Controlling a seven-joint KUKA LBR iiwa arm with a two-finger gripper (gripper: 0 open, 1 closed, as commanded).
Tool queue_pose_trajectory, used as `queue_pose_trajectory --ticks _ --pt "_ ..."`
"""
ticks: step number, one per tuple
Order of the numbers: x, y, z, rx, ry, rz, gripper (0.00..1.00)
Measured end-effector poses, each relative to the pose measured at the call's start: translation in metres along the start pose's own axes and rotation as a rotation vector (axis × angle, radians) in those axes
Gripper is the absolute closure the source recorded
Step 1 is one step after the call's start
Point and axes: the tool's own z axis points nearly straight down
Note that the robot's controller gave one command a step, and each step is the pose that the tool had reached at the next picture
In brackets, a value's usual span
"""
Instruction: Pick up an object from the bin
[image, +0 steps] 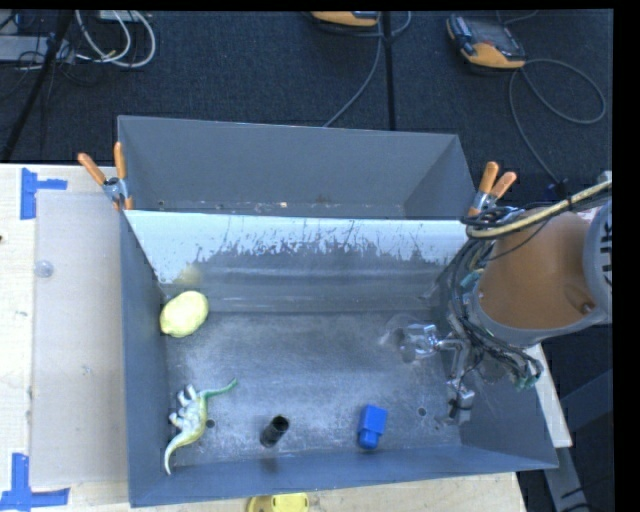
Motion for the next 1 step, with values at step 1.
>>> queue_pose_trajectory --ticks 1 --pt "-0.0026 0.0167 0.0248 0.001 -0.004 -0.246 0.0"
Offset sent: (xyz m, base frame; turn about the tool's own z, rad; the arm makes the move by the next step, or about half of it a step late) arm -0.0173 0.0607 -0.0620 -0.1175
